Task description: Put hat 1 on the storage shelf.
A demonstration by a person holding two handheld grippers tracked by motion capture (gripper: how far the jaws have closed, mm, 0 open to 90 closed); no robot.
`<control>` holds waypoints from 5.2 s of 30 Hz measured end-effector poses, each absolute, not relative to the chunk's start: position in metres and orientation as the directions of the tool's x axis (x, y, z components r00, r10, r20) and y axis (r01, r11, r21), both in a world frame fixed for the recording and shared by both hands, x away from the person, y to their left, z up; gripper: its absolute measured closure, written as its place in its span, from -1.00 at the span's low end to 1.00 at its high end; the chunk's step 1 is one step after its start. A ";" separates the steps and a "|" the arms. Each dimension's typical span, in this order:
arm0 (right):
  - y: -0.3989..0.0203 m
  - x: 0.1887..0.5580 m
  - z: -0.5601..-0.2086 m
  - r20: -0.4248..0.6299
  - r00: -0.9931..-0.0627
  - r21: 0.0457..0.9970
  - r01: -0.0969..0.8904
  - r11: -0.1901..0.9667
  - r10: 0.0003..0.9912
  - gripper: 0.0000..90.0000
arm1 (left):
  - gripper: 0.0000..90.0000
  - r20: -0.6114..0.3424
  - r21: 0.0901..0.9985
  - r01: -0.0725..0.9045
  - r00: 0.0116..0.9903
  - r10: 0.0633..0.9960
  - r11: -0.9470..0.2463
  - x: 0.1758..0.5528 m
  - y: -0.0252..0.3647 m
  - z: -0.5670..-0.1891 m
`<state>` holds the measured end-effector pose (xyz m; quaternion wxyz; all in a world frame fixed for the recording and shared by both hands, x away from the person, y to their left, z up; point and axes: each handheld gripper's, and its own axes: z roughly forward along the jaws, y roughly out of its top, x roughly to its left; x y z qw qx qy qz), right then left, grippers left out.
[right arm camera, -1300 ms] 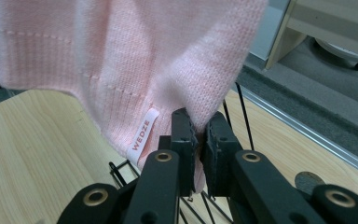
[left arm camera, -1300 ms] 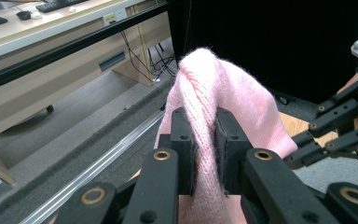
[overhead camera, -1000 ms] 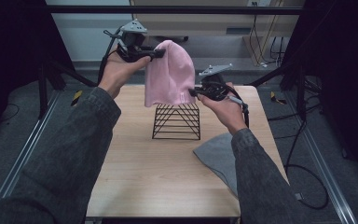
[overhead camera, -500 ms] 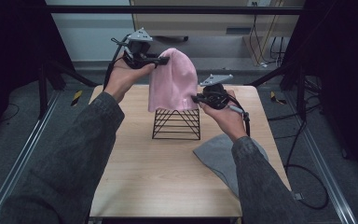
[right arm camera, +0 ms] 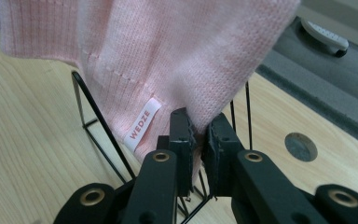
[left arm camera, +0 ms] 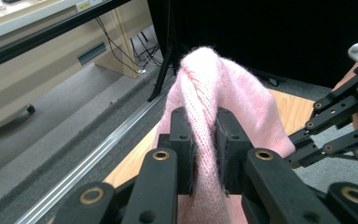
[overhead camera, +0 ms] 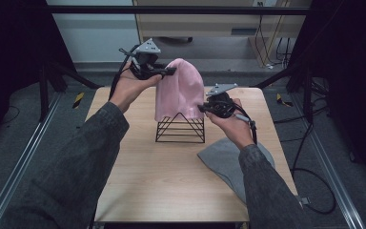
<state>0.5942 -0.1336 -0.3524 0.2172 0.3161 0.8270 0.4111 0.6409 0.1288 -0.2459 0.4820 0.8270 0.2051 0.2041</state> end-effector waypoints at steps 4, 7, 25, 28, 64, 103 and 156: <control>-0.135 0.594 -0.356 -0.091 -0.707 0.810 0.357 0.465 0.702 0.83 | 0.75 0.151 0.878 0.133 0.834 0.530 -0.460 0.636 0.127 -0.249; -0.135 0.594 -0.358 -0.095 -0.710 0.807 0.356 0.472 0.698 0.83 | 0.75 0.151 0.877 0.131 0.838 0.524 -0.462 0.632 0.127 -0.250; -0.152 0.578 -0.378 -0.103 -0.657 0.774 0.419 0.475 0.747 -0.04 | 0.78 0.141 0.853 0.153 0.853 0.503 -0.500 0.613 0.119 -0.278; -0.158 0.575 -0.378 -0.099 -0.644 0.774 0.429 0.465 0.759 -0.06 | 0.77 0.140 0.850 0.157 0.852 0.504 -0.503 0.611 0.119 -0.282; -0.270 0.554 -0.428 -0.020 -0.421 0.692 0.649 0.317 0.907 0.16 | 0.57 0.059 0.823 0.264 0.841 0.538 -0.503 0.595 0.136 -0.342; -0.329 0.534 -0.484 0.045 -0.248 0.585 0.792 0.176 0.968 0.14 | -0.78 0.022 0.783 0.435 0.695 0.718 -0.445 0.499 0.252 -0.436; -0.190 0.454 -0.327 -0.167 -0.711 0.836 0.265 0.481 0.683 0.91 | -0.78 -0.007 0.767 0.434 0.742 0.671 -0.472 0.473 0.254 -0.446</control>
